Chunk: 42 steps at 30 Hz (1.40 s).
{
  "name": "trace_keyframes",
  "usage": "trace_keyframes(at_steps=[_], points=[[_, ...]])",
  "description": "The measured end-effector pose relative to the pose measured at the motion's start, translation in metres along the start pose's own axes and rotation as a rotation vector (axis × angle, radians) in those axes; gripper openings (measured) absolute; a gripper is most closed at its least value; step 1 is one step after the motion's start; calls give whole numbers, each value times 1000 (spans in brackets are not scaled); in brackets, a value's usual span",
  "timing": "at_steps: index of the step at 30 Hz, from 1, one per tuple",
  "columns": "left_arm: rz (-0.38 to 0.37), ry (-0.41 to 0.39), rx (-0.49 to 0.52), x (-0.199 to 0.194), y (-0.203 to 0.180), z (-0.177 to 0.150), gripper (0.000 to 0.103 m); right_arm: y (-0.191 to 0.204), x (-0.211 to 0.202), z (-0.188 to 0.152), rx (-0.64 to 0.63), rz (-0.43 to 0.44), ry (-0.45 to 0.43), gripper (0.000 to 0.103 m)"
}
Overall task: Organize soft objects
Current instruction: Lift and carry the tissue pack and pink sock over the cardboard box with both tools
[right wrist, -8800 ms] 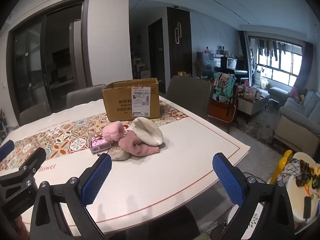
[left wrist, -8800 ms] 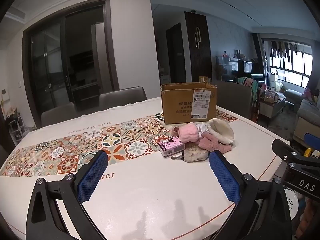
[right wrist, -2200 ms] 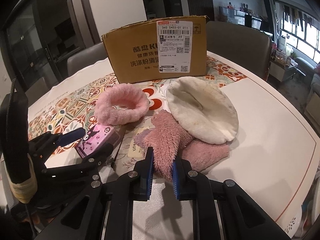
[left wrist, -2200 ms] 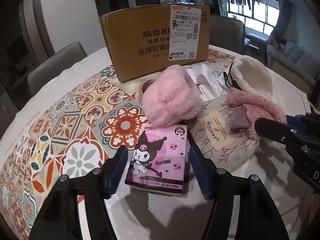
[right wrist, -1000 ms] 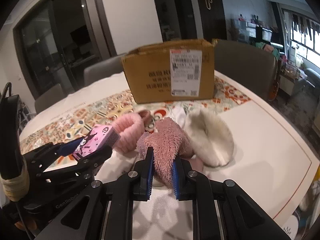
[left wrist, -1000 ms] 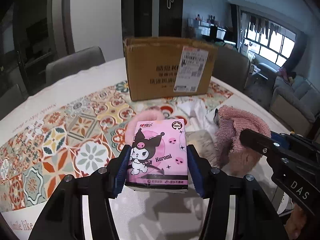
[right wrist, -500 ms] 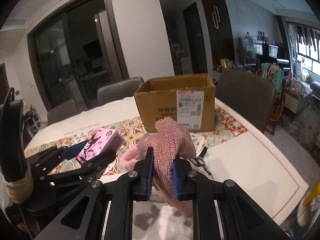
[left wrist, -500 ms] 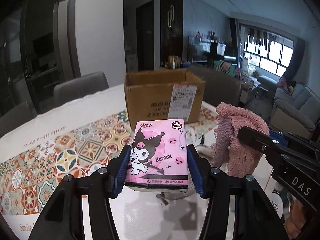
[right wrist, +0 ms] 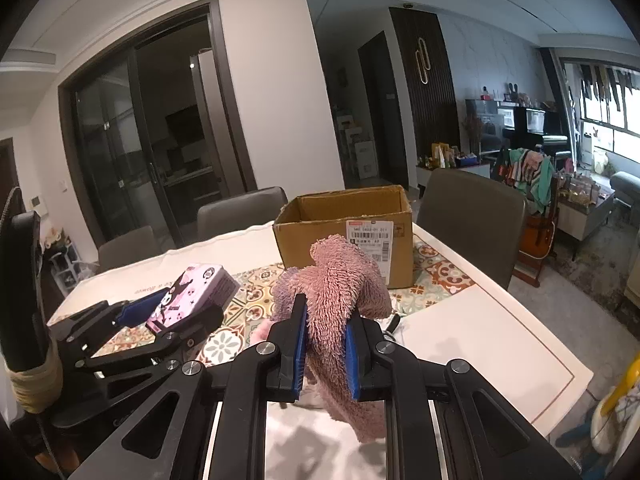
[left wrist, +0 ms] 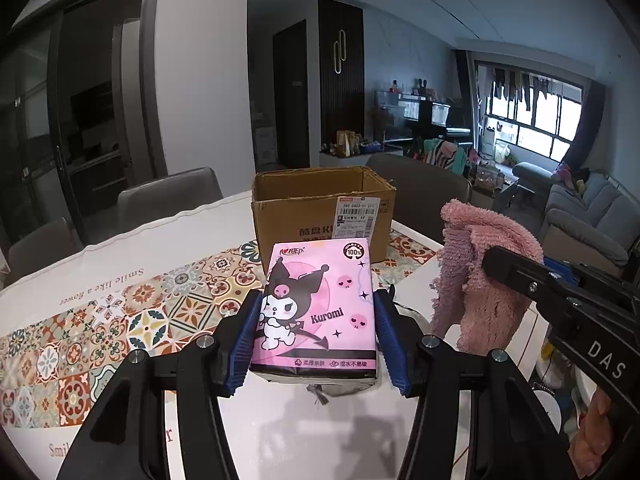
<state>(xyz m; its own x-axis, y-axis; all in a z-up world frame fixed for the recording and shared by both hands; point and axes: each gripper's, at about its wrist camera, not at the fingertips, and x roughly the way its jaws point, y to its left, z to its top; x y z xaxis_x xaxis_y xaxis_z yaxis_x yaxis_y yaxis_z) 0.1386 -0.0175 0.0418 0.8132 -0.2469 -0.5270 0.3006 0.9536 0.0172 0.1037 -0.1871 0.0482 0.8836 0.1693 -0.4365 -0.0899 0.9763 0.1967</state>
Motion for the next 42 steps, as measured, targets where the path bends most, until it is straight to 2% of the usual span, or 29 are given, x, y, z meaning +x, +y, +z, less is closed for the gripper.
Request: trace_keyframes(at_steps=[17, 26, 34, 42], points=[[15, -35, 47, -10, -16, 11, 55, -4, -26, -1, 23, 6, -53, 18], [-7, -33, 20, 1, -11, 21, 55, -3, -22, 5, 17, 0, -63, 18], [18, -59, 60, 21, -1, 60, 55, -4, 1, 41, -4, -17, -102, 18], [33, -74, 81, 52, 6, 103, 55, -9, 39, 80, -39, -8, -99, 18]])
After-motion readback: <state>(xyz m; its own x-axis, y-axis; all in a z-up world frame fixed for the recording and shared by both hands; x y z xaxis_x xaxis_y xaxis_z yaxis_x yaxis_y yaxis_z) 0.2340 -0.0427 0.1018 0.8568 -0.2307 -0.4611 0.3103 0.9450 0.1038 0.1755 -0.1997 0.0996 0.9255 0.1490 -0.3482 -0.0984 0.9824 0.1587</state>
